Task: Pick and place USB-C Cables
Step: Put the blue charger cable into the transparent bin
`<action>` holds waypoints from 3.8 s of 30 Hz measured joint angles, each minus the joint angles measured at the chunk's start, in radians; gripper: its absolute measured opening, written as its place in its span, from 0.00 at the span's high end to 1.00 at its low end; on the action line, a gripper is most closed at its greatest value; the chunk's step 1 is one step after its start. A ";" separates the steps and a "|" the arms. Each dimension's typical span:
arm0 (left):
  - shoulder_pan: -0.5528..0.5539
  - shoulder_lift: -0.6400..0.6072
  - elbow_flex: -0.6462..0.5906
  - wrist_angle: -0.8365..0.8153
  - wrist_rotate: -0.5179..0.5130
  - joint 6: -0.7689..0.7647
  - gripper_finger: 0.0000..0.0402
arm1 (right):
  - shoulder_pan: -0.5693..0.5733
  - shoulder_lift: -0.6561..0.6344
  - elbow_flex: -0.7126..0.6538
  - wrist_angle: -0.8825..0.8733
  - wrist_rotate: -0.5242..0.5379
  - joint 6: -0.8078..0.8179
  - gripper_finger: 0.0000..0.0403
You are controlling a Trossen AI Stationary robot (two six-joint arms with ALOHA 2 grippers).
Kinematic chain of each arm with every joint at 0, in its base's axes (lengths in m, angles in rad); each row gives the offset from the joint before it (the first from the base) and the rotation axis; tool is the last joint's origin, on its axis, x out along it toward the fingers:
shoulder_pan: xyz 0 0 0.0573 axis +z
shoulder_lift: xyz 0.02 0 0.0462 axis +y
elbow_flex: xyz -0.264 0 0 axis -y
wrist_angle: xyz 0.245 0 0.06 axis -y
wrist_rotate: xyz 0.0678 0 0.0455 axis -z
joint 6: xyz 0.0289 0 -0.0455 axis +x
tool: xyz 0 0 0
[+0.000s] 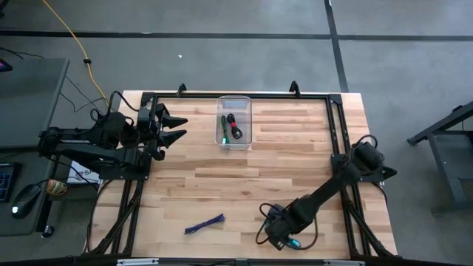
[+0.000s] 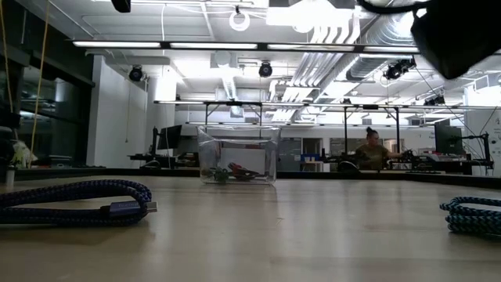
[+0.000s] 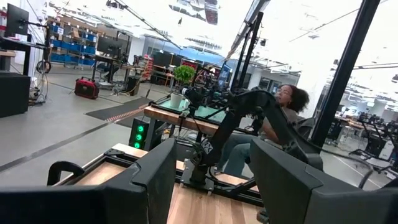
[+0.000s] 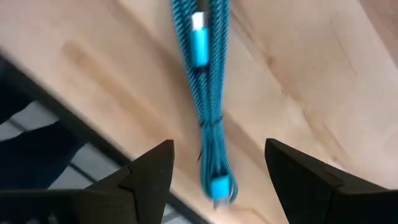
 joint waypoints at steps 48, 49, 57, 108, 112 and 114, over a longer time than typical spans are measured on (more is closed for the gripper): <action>0.000 0.000 0.000 0.000 -0.001 0.026 0.54 | 0.009 0.099 0.000 -0.090 0.079 -0.147 0.93; 0.000 0.000 0.000 0.000 -0.001 0.026 0.54 | 0.011 0.099 0.000 -0.090 0.073 -0.166 0.93; 0.000 0.000 0.000 0.000 -0.001 0.026 0.54 | 0.067 0.053 -0.039 -0.127 0.058 -0.291 0.98; 0.000 0.059 -0.001 -0.053 -0.043 0.132 0.54 | -0.657 -0.467 -0.261 1.063 0.086 -1.312 1.00; 0.000 0.067 -0.001 -0.053 -0.035 0.133 0.54 | -0.657 -0.467 -0.261 1.047 0.086 -1.297 1.00; 0.000 0.069 -0.001 -0.052 -0.035 0.134 0.54 | -0.657 -0.467 -0.261 1.038 0.086 -1.294 1.00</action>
